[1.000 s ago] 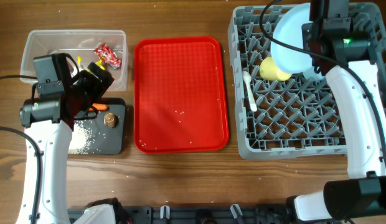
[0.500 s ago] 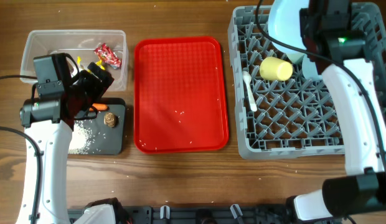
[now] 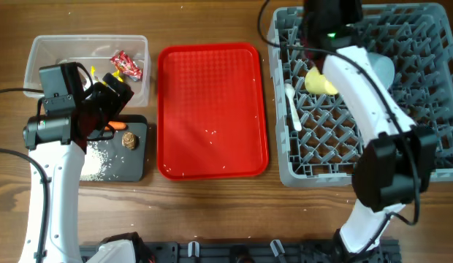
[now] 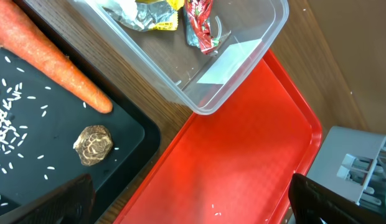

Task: Sort waste into correct bins and load items into the dishwasher rack
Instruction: 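Lower the plate upright into the rack's back-left slots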

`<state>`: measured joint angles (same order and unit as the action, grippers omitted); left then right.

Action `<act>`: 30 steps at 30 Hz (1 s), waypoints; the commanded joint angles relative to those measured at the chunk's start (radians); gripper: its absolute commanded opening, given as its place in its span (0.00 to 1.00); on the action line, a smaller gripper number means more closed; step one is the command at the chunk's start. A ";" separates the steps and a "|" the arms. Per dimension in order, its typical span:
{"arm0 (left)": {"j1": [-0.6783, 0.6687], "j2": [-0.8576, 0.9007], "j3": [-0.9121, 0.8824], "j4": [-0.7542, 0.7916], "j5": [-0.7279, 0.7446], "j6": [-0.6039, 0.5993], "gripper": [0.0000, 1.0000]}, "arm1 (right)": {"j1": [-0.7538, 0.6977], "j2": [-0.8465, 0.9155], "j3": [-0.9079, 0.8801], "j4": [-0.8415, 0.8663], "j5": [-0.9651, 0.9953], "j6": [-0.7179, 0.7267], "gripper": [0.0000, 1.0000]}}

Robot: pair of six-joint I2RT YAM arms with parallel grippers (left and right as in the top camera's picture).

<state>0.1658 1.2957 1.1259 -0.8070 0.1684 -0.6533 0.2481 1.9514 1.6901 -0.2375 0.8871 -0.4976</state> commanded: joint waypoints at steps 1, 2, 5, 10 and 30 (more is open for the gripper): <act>0.006 -0.006 0.013 0.002 -0.003 -0.009 1.00 | 0.025 0.026 0.004 -0.008 0.094 -0.091 0.04; 0.006 -0.006 0.013 0.002 -0.003 -0.009 1.00 | 0.031 0.026 0.004 -0.012 0.106 -0.084 0.04; 0.006 -0.006 0.013 0.002 -0.003 -0.009 1.00 | 0.047 0.026 0.004 -0.027 0.146 -0.078 0.04; 0.006 -0.006 0.013 0.002 -0.003 -0.009 1.00 | 0.059 0.026 0.004 -0.121 0.153 -0.011 0.04; 0.006 -0.006 0.013 0.001 -0.003 -0.009 1.00 | 0.063 0.026 0.004 -0.299 -0.193 0.274 0.08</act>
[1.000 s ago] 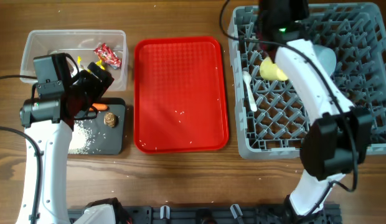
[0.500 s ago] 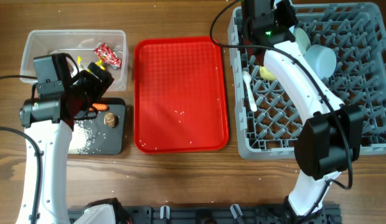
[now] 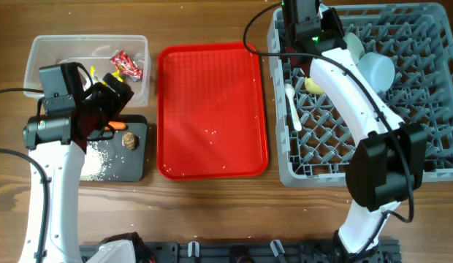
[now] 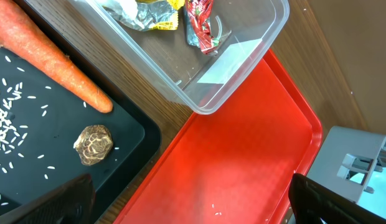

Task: Sort waste into correct bins and load items into the dishwasher rack
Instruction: 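Lower the plate upright into the rack's back-left slots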

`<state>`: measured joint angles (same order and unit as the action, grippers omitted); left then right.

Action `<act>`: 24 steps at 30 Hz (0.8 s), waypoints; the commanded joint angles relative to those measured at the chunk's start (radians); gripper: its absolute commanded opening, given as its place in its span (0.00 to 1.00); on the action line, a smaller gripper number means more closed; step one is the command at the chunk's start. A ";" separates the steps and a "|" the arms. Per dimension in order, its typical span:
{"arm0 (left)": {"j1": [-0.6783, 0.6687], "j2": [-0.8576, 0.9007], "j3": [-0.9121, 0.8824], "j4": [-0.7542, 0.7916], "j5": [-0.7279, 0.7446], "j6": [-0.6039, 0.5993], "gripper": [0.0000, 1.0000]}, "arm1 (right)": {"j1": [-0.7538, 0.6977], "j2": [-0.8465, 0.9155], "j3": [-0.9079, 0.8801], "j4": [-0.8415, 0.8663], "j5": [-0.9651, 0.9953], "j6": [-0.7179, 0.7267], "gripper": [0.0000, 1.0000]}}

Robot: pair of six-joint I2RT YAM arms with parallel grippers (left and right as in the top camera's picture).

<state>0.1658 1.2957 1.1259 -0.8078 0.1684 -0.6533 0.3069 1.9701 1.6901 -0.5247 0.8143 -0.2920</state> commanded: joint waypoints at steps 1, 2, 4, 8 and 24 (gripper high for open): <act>0.006 -0.006 0.013 0.002 -0.003 -0.009 1.00 | 0.004 0.007 0.004 -0.016 -0.133 0.067 0.10; 0.006 -0.006 0.013 0.002 -0.003 -0.009 1.00 | 0.004 0.007 0.004 -0.016 -0.140 0.068 0.11; 0.006 -0.006 0.013 0.002 -0.003 -0.009 1.00 | 0.004 0.007 0.004 -0.017 -0.143 0.081 0.12; 0.006 -0.006 0.013 0.002 -0.003 -0.009 1.00 | 0.004 0.007 0.004 -0.020 -0.144 0.088 0.15; 0.006 -0.006 0.013 0.002 -0.003 -0.009 1.00 | -0.005 -0.094 0.004 -0.023 -0.300 0.244 0.44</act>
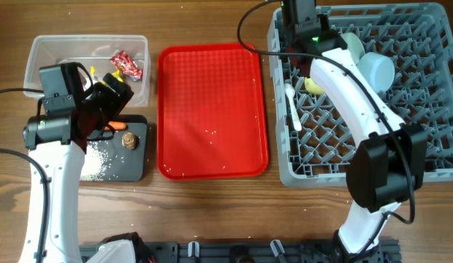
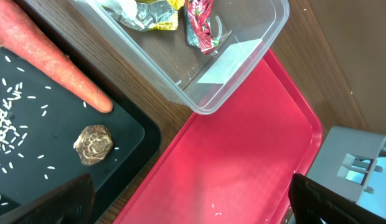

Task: Sort waste into correct bins and load items into the dishwasher rack
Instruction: 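Lower the plate upright into the rack's back-left slots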

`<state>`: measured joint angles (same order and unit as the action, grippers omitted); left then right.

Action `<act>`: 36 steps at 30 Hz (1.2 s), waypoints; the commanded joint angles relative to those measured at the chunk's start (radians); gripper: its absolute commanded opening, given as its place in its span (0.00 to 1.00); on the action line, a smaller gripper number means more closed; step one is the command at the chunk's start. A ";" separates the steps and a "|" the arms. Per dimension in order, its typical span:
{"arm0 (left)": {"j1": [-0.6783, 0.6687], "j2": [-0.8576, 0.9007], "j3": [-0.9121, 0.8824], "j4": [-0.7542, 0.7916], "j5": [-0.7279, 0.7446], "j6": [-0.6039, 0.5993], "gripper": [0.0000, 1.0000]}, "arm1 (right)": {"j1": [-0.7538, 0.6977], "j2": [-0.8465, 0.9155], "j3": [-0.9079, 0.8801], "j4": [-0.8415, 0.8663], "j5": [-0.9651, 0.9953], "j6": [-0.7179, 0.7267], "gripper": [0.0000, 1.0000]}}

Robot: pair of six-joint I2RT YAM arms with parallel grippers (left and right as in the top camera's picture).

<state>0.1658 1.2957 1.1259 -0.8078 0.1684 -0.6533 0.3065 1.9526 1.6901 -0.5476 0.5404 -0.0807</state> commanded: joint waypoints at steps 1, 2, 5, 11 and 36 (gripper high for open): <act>0.006 -0.006 0.013 0.002 -0.003 -0.009 1.00 | -0.005 -0.095 0.004 0.001 -0.026 0.034 0.44; 0.006 -0.006 0.013 0.002 -0.003 -0.009 1.00 | -0.005 -0.110 0.004 0.001 -0.026 0.039 0.45; 0.006 -0.006 0.013 0.002 -0.003 -0.009 1.00 | -0.015 -0.163 0.004 -0.004 -0.027 0.067 0.48; 0.006 -0.006 0.013 0.002 -0.003 -0.009 1.00 | -0.054 -0.314 0.004 -0.058 -0.240 0.119 0.60; 0.006 -0.006 0.013 0.002 -0.003 -0.009 1.00 | -0.098 -0.433 0.004 -0.233 -0.460 0.135 1.00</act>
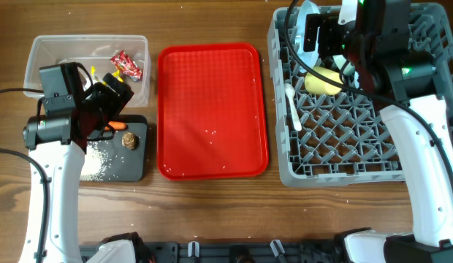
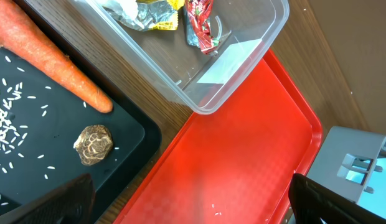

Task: Sort waste into correct bins and load items into the dishwasher rack
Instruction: 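Lower the plate upright into the rack's back-left slots, then open the right gripper and pull it back from the plate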

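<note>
My left gripper (image 2: 193, 200) is open, its dark fingertips (image 2: 68, 199) wide apart above the seam between the black tray (image 2: 134, 134) and the red tray (image 2: 243, 162). A carrot (image 2: 53, 65) and a brown lump (image 2: 93, 144) lie on the black tray among rice grains. The clear bin (image 2: 243, 81) holds a red wrapper (image 2: 199, 25) and a foil wrapper (image 2: 146, 14). My right gripper (image 1: 318, 36) hangs over the back left corner of the grey dishwasher rack (image 1: 431, 169), beside a white curved piece (image 1: 307, 16); its jaws are not clear. A yellow item (image 1: 321, 79) and a white spoon (image 1: 293, 107) lie in the rack.
The red tray (image 1: 212, 109) between bins and rack carries only a few rice grains. The right arm's forearm (image 1: 424, 146) crosses the rack's right side and hides what lies under it. Wood table (image 1: 212, 212) shows along the front.
The right arm has shifted: its forearm now lies over the rack's right side and looks larger, covering the pale cup. Its gripper is still at the rack's back left. The left arm has not moved.
The right gripper was first over the rack's back, near the yellow item. Then it stood at the rack's back left corner with a pale cup and a bowl showing beside it. Now the arm covers both. The left gripper stayed open over the trays throughout.
</note>
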`<state>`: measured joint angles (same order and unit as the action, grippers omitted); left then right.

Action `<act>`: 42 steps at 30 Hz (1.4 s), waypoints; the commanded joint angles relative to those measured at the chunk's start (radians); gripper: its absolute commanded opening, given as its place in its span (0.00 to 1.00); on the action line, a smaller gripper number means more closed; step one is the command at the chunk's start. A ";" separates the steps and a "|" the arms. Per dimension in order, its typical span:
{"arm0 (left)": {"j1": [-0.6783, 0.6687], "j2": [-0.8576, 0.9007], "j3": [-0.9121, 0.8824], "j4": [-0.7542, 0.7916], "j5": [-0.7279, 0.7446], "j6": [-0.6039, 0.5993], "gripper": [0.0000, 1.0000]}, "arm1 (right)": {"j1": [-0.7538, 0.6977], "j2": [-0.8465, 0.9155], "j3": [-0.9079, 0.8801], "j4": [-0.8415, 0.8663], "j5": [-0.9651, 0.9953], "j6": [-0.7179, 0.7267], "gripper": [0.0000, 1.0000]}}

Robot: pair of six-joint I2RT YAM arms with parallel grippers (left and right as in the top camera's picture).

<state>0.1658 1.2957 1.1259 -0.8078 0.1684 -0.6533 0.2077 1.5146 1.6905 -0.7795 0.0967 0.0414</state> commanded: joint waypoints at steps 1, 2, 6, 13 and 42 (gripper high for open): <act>0.006 -0.006 0.013 0.002 -0.002 -0.009 1.00 | 0.000 0.005 0.003 0.000 -0.017 0.013 1.00; 0.006 -0.006 0.013 0.002 -0.003 -0.009 1.00 | 0.000 0.005 0.003 -0.001 -0.017 0.013 1.00; 0.006 -0.006 0.013 0.002 -0.003 -0.009 1.00 | 0.000 0.005 0.003 0.000 -0.017 0.013 0.99; 0.006 -0.006 0.013 0.002 -0.003 -0.009 1.00 | 0.000 0.005 0.003 0.000 -0.017 0.013 1.00; 0.006 -0.006 0.013 0.002 -0.003 -0.009 1.00 | 0.002 -0.603 -0.457 0.419 -0.145 -0.186 1.00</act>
<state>0.1658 1.2957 1.1259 -0.8066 0.1684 -0.6533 0.2077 1.0302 1.4616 -0.4679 -0.0036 -0.1371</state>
